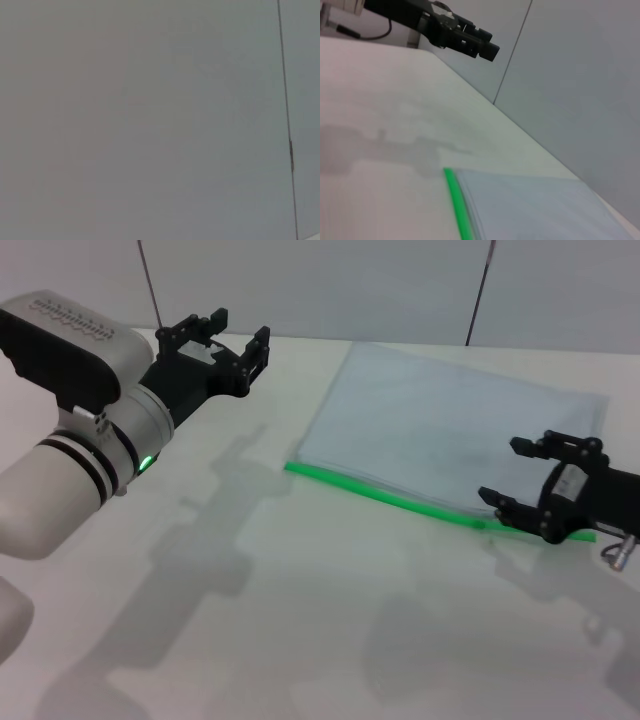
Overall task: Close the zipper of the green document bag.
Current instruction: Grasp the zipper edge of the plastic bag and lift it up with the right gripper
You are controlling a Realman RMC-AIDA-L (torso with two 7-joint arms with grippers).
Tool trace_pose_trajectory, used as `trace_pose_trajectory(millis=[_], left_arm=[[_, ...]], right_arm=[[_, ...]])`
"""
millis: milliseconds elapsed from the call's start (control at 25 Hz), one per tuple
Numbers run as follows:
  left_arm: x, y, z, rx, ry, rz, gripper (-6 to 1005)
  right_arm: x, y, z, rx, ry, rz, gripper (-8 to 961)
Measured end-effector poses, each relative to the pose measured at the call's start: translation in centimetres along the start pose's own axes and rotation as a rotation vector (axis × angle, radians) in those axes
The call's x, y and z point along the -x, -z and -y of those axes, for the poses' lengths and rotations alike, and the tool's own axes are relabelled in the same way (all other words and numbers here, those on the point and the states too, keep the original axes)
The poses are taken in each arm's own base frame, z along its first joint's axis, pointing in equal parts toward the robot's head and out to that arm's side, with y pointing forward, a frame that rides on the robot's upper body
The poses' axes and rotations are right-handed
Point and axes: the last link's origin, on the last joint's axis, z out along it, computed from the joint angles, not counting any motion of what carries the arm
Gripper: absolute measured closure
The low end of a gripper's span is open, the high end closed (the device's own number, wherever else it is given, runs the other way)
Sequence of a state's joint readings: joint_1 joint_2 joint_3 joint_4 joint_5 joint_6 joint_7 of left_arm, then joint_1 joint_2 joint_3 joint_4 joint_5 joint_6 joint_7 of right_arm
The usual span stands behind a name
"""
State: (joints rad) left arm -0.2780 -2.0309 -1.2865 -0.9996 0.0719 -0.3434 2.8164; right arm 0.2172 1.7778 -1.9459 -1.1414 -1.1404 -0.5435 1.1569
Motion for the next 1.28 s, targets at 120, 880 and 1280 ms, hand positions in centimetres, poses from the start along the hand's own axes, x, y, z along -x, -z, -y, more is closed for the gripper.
trace_pose_trajectory(millis=[120, 880, 1280], left_arm=[[0.1, -0.1, 0.0, 0.000, -0.001, 0.004, 457], [1.3, 0.7, 1.3, -0.043, 0.026, 0.034, 457], [1.3, 0.9, 1.7, -0.059, 0.044, 0.033, 456]], right_arm=[[-0.3, 0.8, -0.5, 0.005, 0.037, -0.019, 267], [-1.7, 3.8, -2.8, -0.059, 0.287, -0.251, 272], [-3.1, 3.1, -2.3, -0.135, 0.401, -0.344, 281]])
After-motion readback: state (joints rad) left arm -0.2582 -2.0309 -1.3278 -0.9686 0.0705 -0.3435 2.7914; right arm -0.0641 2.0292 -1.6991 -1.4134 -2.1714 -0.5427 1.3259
